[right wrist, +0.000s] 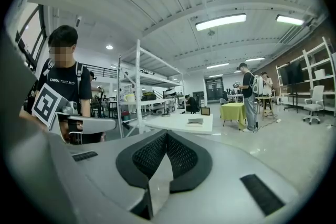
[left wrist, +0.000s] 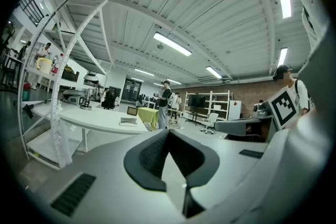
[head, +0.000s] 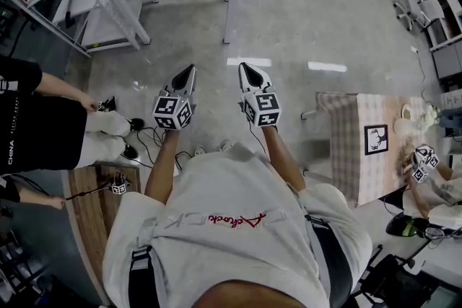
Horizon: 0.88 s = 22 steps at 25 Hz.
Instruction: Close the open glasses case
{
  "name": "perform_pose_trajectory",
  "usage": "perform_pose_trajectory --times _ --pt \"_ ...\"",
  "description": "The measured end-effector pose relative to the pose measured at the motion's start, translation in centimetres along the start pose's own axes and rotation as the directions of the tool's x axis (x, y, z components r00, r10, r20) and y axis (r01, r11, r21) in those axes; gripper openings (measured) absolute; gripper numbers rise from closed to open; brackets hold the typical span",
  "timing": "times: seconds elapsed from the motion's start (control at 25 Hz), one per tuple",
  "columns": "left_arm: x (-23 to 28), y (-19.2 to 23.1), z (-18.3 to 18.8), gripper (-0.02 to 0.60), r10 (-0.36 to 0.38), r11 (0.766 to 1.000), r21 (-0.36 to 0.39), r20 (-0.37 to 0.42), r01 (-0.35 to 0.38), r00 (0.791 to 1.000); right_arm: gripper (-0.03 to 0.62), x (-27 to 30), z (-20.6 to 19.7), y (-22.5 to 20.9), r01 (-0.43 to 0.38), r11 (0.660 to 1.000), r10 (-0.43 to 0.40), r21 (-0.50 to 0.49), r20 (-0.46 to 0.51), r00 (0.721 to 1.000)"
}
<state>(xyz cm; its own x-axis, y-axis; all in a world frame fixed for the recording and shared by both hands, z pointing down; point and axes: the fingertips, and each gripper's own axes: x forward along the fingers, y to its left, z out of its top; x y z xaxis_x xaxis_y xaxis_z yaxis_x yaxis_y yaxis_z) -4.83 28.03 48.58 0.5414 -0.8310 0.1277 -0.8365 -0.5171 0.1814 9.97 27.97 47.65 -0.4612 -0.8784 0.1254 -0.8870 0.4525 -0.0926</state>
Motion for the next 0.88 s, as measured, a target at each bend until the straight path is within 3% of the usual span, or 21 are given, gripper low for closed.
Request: perform_pose_trajectory --times 0.88 --pt "4.0 -1.2 -1.0 0.026 0.037 0.999 0.009 -0.018 -0.036 0.999 0.028 1.1 -1.4 -3.7 -0.058 0.998 0.059 0.01 -0.026 0.998"
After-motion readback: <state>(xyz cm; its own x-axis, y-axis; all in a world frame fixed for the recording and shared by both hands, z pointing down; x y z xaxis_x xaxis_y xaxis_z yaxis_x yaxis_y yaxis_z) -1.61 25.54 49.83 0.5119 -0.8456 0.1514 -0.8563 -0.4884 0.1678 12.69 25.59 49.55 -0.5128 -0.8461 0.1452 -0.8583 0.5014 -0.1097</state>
